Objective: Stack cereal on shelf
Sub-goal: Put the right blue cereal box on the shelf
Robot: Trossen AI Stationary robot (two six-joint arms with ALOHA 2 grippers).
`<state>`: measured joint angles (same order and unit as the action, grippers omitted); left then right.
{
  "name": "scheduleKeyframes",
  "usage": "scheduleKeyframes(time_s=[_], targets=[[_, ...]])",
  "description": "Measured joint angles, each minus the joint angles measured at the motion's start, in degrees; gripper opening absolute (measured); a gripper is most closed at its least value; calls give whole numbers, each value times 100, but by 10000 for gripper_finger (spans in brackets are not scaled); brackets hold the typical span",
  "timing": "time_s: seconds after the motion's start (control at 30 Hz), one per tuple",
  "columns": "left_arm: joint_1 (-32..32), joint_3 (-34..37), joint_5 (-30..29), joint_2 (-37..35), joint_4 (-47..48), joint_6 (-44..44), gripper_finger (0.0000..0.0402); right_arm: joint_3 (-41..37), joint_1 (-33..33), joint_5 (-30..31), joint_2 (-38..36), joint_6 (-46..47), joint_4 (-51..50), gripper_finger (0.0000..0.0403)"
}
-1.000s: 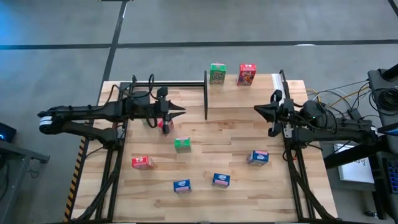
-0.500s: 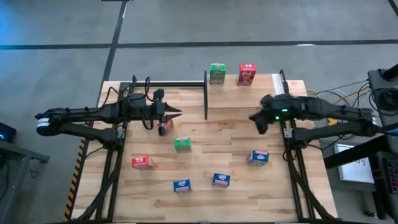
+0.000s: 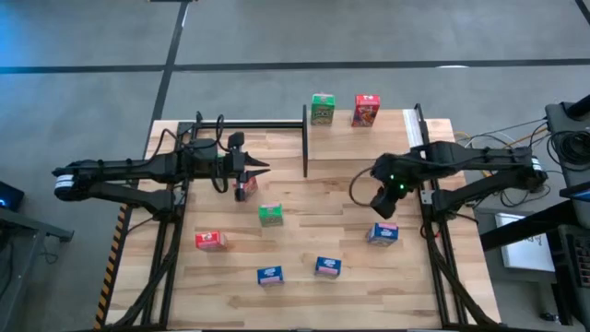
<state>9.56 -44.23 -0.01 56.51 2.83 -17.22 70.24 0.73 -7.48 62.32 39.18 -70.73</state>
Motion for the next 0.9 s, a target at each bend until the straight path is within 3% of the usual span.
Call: scheduleKeyframes(time_s=[0.17,0.5,0.63,0.9], targets=[[0,0,0,11,13,18,38,-100,632,74,115,-20,-110,12],[0,0,0,11,15,18,38,-474,1666,900,156,186,77,24],[0,2,0,39,23,23,38,-498,1740,901,310,403,117,66],[0,2,0,39,22,82,38,-501,2005,904,714,345,27,192]])
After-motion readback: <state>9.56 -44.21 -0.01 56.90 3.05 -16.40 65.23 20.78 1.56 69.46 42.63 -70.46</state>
